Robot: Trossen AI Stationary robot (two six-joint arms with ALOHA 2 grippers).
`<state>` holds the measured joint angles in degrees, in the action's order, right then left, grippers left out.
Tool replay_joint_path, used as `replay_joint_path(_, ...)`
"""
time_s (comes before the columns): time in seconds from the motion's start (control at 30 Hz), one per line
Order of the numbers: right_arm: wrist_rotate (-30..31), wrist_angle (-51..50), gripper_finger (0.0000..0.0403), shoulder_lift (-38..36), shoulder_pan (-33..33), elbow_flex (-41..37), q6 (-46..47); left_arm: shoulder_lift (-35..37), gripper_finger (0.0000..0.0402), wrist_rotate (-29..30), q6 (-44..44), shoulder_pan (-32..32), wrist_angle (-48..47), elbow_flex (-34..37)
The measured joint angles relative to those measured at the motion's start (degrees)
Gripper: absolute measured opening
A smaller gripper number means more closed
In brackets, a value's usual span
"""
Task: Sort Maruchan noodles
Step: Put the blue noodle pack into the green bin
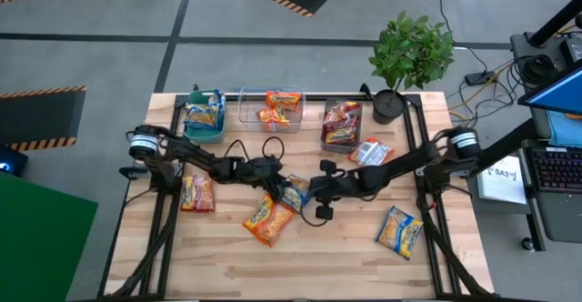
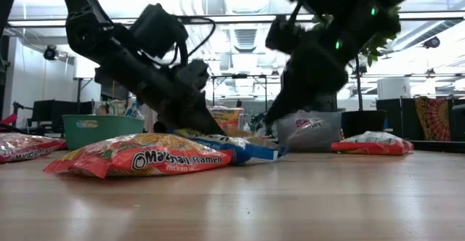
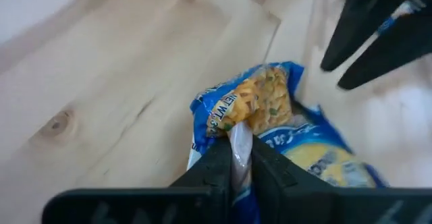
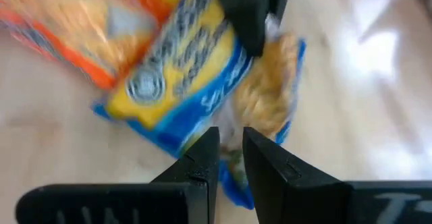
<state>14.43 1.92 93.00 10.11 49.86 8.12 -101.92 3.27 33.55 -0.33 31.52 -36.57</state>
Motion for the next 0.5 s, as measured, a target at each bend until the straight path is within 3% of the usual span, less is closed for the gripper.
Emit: replay_joint_path(0.5, 3.5, -1.68, 0.0059, -16.91, 0.0, -0.52, -6.91, 20.65, 0.0007, 0.62, -9.81, -0.05, -6.0, 0.81)
